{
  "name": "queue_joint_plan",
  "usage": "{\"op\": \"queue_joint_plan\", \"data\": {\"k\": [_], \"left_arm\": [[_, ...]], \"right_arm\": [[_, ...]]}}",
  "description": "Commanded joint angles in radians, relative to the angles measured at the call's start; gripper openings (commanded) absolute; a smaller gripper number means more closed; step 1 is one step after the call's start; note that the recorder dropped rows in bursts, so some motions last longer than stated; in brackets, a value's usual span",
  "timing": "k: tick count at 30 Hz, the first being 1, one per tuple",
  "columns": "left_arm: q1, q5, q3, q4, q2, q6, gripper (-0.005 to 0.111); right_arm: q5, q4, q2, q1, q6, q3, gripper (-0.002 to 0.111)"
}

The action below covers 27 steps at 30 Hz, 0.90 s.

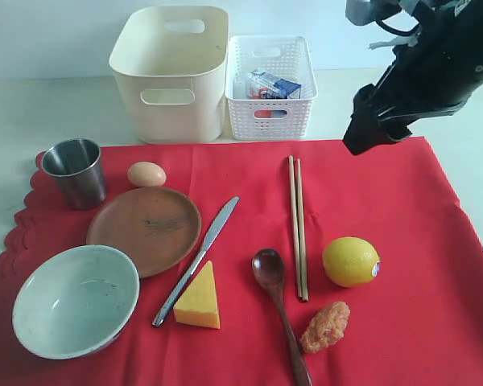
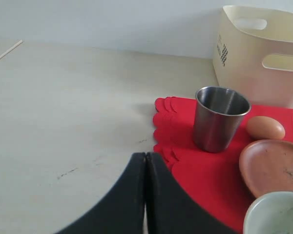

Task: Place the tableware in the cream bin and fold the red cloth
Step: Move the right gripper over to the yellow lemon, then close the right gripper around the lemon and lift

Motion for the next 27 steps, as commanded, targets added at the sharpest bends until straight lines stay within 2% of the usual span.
{"op": "queue_joint_plan", "data": {"k": [1, 8, 20, 27], "left_arm": [[0.0, -0.007, 0.003, 0.003, -0.006, -0.003, 0.0], [0.0, -0.007, 0.003, 0.003, -0.006, -0.003, 0.0], [0.0, -0.007, 0.003, 0.003, -0.006, -0.003, 0.0], [0.0, -0.007, 0.003, 0.003, -0.006, -0.003, 0.0]], "right_arm": [[-0.03, 0.002, -0.011, 0.001, -0.004, 0.027, 0.07], [-0.039, -0.013, 0.04, 0.001, -0.045, 0.086, 0.07], [-0.022, 0.058, 0.196, 0.001, -0.465, 0.086, 0.07], [-0.001, 0.072, 0.254, 0.001, -0.547, 0.086, 0.07]]}}
